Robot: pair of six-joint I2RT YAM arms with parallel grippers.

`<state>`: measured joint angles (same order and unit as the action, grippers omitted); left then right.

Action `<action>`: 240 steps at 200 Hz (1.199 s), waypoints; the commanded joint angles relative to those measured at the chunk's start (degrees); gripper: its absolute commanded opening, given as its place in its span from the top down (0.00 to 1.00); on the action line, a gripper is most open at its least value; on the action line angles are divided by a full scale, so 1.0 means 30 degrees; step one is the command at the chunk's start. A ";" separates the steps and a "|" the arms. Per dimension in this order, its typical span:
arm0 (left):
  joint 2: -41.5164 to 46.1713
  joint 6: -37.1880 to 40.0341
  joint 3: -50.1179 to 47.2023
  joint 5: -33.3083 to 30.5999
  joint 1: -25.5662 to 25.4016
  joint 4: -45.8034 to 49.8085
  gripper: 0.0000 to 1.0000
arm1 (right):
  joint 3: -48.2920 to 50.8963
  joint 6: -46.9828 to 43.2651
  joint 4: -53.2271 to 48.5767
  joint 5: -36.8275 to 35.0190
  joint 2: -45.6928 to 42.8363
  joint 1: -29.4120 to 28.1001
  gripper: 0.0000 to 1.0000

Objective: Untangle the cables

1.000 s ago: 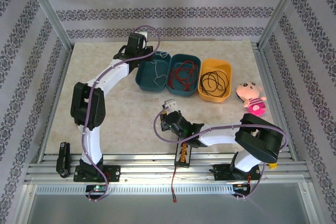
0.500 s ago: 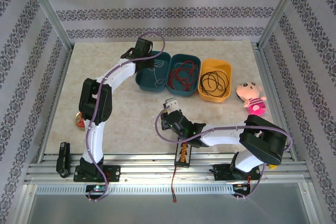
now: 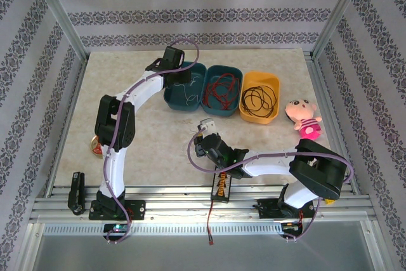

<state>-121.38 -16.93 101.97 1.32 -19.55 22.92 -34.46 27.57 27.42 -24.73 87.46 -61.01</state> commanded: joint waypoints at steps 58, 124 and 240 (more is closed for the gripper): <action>0.6909 -0.1204 -0.5737 0.0338 0.0382 -0.1551 0.35 | -0.0233 0.0641 -0.0327 -0.0636 -0.0484 -0.0170 0.89; 1.3661 -0.3314 -1.5587 0.2586 0.0600 -0.4549 0.35 | -0.1859 0.1048 -0.3953 -0.0817 -0.1925 0.0850 0.93; 2.0876 -0.7527 -2.3670 0.1837 -0.0563 -0.5260 0.25 | -0.6818 0.3472 -1.2276 0.4315 0.0459 0.1883 0.73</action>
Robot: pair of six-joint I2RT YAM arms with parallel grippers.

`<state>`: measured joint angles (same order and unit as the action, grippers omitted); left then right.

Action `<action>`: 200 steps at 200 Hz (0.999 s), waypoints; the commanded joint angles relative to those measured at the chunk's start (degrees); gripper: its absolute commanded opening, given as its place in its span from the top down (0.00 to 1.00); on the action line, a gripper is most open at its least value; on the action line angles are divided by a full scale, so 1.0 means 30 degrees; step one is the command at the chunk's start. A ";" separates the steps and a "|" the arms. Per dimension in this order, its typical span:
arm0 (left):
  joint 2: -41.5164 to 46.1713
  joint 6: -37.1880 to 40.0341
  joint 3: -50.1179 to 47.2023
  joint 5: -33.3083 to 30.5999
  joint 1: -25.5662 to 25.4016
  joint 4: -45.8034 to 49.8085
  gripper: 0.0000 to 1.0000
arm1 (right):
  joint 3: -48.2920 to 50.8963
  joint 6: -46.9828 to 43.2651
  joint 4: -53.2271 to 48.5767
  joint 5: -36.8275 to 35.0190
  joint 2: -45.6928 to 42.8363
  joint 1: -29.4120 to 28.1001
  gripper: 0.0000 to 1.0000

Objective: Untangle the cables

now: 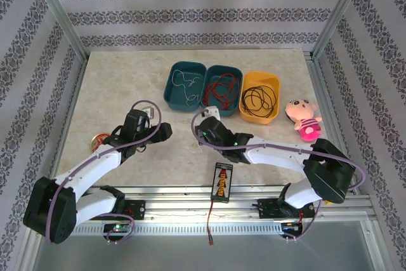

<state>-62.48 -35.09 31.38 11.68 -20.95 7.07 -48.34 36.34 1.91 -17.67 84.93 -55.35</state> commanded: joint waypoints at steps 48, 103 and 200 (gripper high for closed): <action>0.1847 -0.1742 0.0327 -0.2534 0.0249 0.1535 0.09 | -0.3721 0.0946 -0.4471 0.3547 0.2600 0.0029 0.69; -0.0379 -0.1293 0.0736 0.0721 0.0227 0.0067 0.18 | -0.3268 0.2462 -0.5533 0.4022 0.1908 0.0839 0.69; -0.5831 -0.3154 0.2292 0.1925 -0.0663 -0.4709 0.36 | -0.1948 0.4520 -0.5616 0.5391 0.2738 0.0419 0.70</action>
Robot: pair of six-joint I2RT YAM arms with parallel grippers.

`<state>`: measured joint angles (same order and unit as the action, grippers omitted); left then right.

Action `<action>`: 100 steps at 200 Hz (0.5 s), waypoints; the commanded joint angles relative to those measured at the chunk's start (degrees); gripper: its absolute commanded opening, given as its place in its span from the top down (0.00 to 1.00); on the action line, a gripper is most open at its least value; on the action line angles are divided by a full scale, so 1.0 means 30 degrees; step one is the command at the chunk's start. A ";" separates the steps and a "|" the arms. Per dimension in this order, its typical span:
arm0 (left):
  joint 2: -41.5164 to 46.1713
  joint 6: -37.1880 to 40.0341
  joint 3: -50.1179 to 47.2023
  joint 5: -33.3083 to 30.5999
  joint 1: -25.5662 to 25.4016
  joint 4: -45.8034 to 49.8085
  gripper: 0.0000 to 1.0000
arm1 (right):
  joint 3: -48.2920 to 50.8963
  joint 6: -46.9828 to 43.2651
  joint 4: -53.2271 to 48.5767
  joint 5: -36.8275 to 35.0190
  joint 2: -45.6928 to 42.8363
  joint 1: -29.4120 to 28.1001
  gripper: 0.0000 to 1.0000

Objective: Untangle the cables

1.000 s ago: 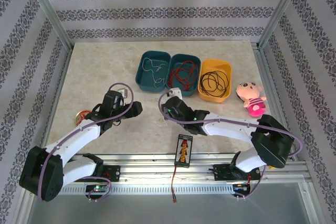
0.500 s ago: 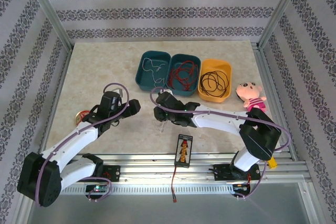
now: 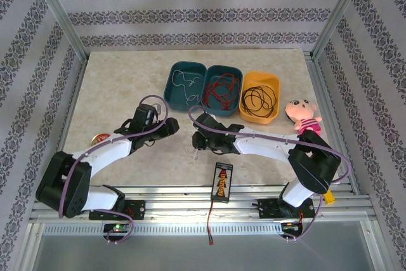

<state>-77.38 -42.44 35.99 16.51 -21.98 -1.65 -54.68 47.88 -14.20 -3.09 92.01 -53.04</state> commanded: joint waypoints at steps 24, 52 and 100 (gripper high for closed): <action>-0.1918 -0.0934 0.1146 0.0304 -0.0595 -0.2233 0.40 | 0.0175 0.0763 -0.0062 0.0848 0.0742 -0.0561 0.69; -0.3153 -0.1359 0.1378 0.0347 -0.0902 -0.2808 0.45 | -0.0007 0.0844 -0.0036 0.1031 0.1262 -0.0697 0.69; -0.4905 -0.1613 0.1949 0.0786 -0.1520 -0.3458 0.58 | -0.0009 0.0925 -0.0096 0.1032 0.1636 -0.0807 0.73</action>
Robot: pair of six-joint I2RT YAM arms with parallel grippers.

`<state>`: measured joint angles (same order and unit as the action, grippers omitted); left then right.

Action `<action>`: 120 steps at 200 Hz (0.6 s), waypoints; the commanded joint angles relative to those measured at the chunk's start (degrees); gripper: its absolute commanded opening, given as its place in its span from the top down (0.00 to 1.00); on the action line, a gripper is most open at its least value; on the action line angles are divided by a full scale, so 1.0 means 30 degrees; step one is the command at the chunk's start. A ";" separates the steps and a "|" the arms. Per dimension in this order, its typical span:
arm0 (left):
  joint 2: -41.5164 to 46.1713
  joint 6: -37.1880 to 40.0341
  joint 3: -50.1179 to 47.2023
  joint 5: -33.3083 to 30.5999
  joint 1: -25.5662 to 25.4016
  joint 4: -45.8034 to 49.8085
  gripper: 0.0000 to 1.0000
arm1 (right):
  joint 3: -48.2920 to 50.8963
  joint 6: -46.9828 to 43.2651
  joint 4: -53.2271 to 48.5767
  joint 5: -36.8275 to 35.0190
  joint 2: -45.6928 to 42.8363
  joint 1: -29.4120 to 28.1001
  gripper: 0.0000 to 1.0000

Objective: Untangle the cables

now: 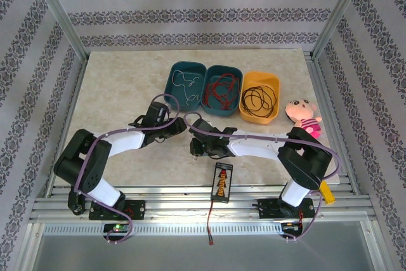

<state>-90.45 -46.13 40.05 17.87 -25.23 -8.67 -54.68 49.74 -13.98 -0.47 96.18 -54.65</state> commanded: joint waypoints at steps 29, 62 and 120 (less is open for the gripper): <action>-0.1085 -0.0608 0.0654 0.0564 -0.0568 -0.1626 0.68 | 0.0148 0.0218 -0.0046 -0.0017 0.0078 -0.0268 0.83; -0.1459 -0.0806 0.0655 0.0685 -0.0589 -0.1916 0.82 | 0.0161 0.0091 -0.0013 -0.0019 0.0199 -0.0262 0.90; 0.0663 0.0429 0.0757 -0.1183 -0.0458 0.0658 1.00 | 0.1003 0.0324 -0.0203 -0.0555 -0.0402 0.0038 1.00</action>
<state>-93.23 -47.59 40.77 17.93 -26.26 -10.52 -53.58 49.82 -13.74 -0.56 96.29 -54.63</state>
